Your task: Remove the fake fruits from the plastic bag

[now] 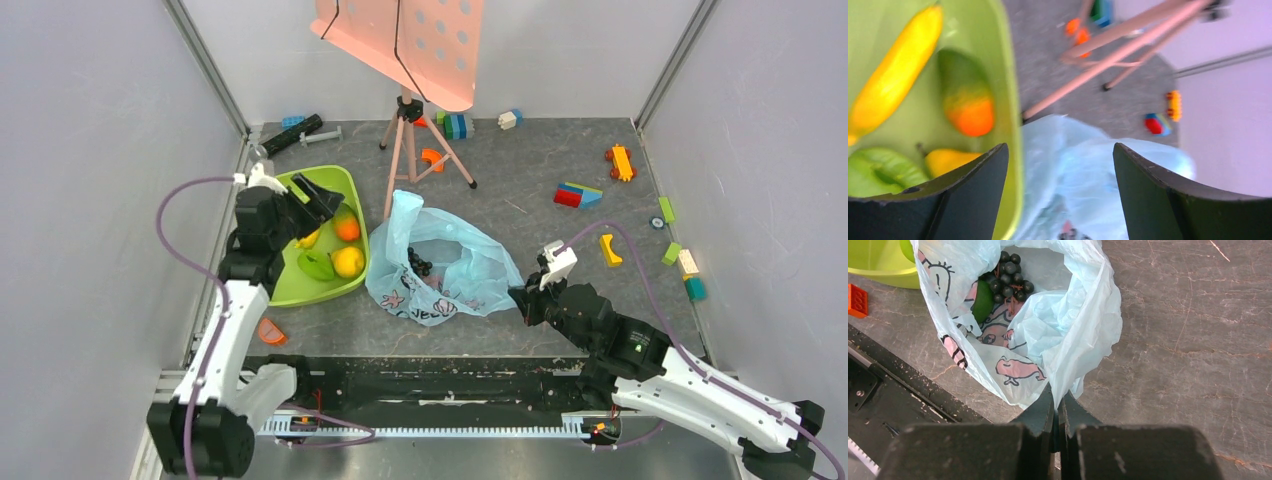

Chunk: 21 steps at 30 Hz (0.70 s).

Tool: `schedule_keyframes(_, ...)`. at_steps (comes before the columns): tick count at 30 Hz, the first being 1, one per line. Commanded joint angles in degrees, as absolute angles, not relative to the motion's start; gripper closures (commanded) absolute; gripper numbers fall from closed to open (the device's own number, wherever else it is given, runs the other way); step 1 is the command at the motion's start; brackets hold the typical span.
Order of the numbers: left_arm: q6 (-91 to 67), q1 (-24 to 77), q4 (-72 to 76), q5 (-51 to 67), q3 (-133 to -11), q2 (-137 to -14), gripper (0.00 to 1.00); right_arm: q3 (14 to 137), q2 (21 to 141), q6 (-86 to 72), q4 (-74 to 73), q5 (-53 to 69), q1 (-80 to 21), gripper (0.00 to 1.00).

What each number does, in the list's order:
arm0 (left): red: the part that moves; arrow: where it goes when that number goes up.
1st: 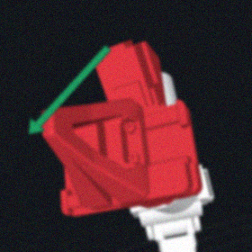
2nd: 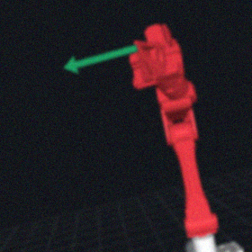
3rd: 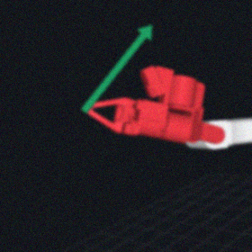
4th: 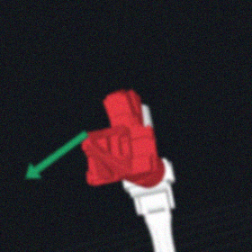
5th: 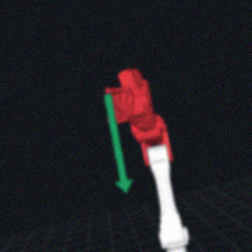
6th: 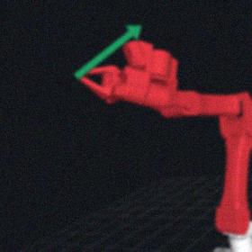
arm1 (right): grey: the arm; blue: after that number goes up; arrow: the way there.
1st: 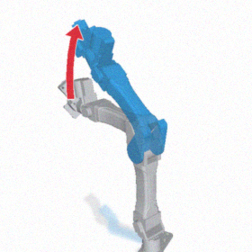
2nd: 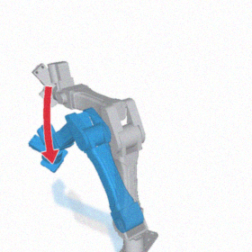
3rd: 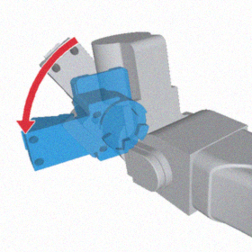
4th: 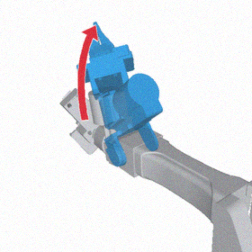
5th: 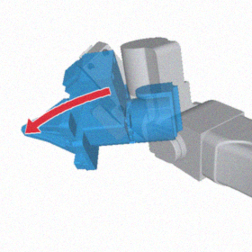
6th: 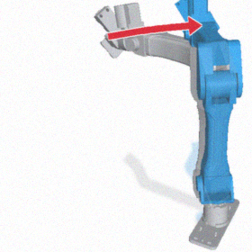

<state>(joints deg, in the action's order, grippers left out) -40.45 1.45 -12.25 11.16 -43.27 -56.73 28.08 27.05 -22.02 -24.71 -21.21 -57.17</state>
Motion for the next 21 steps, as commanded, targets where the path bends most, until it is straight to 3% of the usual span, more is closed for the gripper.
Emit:
schedule_keyframes(1,-37.9,6.2,-17.6,14.2,-53.4,-50.6,0.17,30.3,26.9,-21.4,-21.6,-21.1,-57.2,1.00)
schedule_keyframes(10,-31.6,32.6,-20.7,10.0,-64.2,-53.5,0.19,37.4,25.1,-21.0,-27.8,-28.8,-57.2,1.00)
schedule_keyframes(21,-27.2,55.8,-19.7,-1.9,-71.3,-71.1,0.28,47.3,23.9,-20.2,-36.0,-33.7,-57.2,1.00)
